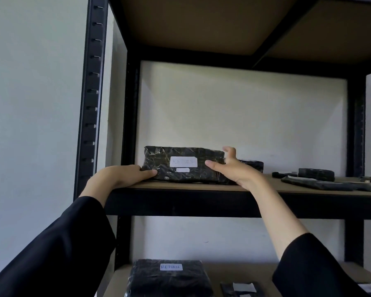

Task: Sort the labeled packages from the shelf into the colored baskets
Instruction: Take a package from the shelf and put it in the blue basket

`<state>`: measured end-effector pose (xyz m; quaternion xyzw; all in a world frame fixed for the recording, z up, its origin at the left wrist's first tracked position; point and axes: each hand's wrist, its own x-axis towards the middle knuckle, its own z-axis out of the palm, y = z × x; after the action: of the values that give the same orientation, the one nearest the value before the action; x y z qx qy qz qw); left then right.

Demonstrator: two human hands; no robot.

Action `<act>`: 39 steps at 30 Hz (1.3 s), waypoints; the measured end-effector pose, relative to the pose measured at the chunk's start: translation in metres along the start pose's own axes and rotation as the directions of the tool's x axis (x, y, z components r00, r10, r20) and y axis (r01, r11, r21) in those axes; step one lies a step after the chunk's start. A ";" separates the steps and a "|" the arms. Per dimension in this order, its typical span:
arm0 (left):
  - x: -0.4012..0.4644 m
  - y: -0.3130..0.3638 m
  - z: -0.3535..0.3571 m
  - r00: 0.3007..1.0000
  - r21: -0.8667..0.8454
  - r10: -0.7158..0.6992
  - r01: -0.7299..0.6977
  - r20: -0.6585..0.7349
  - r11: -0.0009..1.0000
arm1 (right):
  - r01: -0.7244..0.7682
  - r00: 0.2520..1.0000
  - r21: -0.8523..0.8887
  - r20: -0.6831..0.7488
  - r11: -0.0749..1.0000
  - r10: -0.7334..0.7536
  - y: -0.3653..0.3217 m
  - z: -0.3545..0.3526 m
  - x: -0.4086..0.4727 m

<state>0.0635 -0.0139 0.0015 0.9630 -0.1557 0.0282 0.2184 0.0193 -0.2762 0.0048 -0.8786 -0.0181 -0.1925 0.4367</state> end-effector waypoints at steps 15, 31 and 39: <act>-0.009 0.006 0.002 0.997 0.064 0.053 -0.050 -0.051 0.997 | 0.131 0.988 0.338 0.029 0.932 -0.149 -0.001 -0.003 -0.003; -0.112 -0.018 -0.011 0.866 0.318 0.418 -0.329 -0.274 0.889 | 0.278 0.960 0.725 -0.223 0.630 -0.167 -0.051 0.009 -0.081; -0.182 -0.124 -0.029 0.744 0.378 0.489 -0.336 -0.455 0.863 | 0.321 0.943 0.722 -0.182 0.613 -0.279 -0.106 0.098 -0.151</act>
<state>-0.0697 0.1571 -0.0460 0.8769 -0.2941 0.3650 0.1070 -0.1097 -0.1143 -0.0213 -0.6031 -0.2302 -0.2607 0.7178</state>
